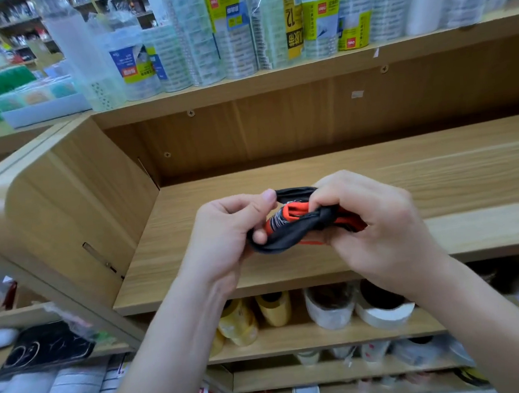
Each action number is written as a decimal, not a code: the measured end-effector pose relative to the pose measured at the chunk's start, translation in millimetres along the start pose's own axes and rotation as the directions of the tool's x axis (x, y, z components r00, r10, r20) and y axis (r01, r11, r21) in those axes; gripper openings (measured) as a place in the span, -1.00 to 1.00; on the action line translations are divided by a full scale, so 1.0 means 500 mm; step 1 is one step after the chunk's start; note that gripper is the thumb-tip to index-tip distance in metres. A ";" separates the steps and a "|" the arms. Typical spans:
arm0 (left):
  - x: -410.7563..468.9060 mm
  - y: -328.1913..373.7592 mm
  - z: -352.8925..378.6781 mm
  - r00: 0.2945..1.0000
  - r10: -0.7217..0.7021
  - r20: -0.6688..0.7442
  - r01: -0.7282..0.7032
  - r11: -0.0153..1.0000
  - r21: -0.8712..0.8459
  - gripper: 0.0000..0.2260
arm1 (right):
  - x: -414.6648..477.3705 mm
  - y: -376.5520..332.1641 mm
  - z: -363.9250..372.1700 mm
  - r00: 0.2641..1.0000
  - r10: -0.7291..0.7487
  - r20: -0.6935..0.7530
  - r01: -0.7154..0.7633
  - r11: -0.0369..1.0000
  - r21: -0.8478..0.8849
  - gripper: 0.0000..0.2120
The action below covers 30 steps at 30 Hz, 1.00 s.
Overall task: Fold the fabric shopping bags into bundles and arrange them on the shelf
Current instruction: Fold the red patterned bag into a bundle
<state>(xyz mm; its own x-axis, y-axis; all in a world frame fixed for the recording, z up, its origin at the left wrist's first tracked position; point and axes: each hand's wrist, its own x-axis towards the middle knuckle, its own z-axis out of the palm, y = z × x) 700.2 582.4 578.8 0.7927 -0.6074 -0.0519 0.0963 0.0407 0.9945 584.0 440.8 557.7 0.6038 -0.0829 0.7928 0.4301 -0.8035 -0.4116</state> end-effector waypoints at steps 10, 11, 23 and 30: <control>0.006 -0.012 -0.010 0.998 0.061 0.013 -0.059 0.861 0.505 -0.78 | -0.016 -0.001 0.022 0.941 0.309 -0.138 -0.278 0.939 0.203 -0.67; 0.003 -0.015 -0.006 0.998 0.058 0.003 -0.053 0.902 0.428 -0.79 | -0.017 -0.001 0.027 0.928 0.338 -0.156 -0.299 0.927 0.227 -0.66; -0.039 -0.060 0.052 0.994 -0.001 -0.105 -0.040 0.921 -0.387 -0.83 | -0.002 0.022 0.087 0.611 0.735 -0.295 -0.432 0.621 0.654 -0.67; -0.053 -0.086 0.042 0.993 0.115 -0.036 -0.118 0.988 -0.100 -0.71 | 0.010 0.020 0.089 0.464 0.847 -0.260 -0.408 0.465 0.786 -0.79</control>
<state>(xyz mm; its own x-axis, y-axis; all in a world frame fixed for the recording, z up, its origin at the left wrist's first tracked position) 662.2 580.2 539.4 0.8194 -0.5701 0.0597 0.0616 0.1912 0.9796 621.1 458.8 537.4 0.4697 -0.8722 0.1362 0.4812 0.1236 -0.8678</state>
